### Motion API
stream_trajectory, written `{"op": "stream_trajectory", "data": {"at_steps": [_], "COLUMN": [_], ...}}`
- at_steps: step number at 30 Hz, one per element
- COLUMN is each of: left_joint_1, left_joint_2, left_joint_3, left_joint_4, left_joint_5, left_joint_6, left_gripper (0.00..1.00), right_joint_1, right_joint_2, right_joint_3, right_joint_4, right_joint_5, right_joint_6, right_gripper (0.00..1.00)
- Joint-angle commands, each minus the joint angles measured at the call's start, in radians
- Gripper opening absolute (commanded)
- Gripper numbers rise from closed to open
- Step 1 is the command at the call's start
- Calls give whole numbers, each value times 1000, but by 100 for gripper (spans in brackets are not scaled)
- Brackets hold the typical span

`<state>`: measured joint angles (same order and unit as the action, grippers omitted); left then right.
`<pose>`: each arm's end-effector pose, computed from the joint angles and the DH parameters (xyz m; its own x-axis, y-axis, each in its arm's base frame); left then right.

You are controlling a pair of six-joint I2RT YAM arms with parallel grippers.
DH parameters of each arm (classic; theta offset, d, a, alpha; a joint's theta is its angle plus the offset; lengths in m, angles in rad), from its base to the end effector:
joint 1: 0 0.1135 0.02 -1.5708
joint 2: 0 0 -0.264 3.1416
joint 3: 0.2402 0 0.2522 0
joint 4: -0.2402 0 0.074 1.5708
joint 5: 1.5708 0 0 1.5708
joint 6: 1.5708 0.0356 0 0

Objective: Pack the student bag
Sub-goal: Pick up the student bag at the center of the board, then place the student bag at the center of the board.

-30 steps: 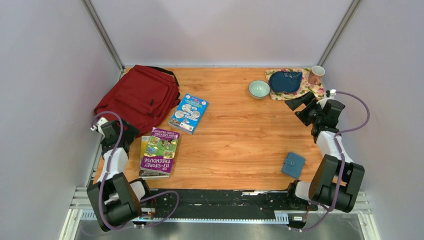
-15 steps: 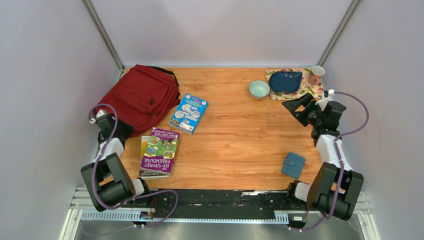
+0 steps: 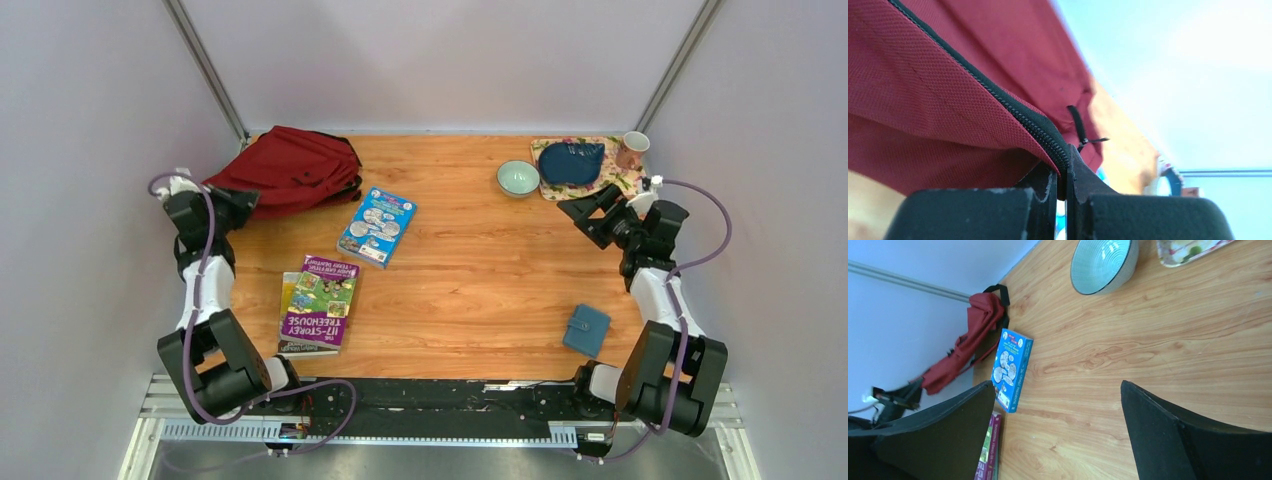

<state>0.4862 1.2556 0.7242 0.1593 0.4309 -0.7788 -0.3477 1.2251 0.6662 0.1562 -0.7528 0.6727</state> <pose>0.2534 0.1171 0.2534 -0.1722 -0.8129 -0.5564 -0.2831 0.5818 -0.7624 0.2546 -0.0664 0.2437 -0.5017 0.6655 -0.5526 -0.0384 0.6211 0.7828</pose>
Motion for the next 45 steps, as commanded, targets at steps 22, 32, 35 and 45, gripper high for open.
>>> {"op": "stream_trajectory", "data": {"at_steps": [22,32,35,45], "left_joint_1": [-288,-540,-668,-1046], "left_joint_2": [145,399,435,653], "left_joint_3": [720,1155,1219,1433], "left_joint_4": [457,258,188,88], "left_joint_5": [298,342,330,339], "left_joint_6": [-252,-241,-171,-96], "left_gripper": [0,0,0,0], "right_joint_1": [332,323,305,164], "right_joint_2": [96,-171,-291,-318], "right_joint_3": [128,130,128,202], "right_joint_4": [23,-282,-375,-590], "right_joint_5": [-6,504,719,831], "right_joint_6": [-22,-64,-77,-124], "right_gripper": [100,100,100,100]}}
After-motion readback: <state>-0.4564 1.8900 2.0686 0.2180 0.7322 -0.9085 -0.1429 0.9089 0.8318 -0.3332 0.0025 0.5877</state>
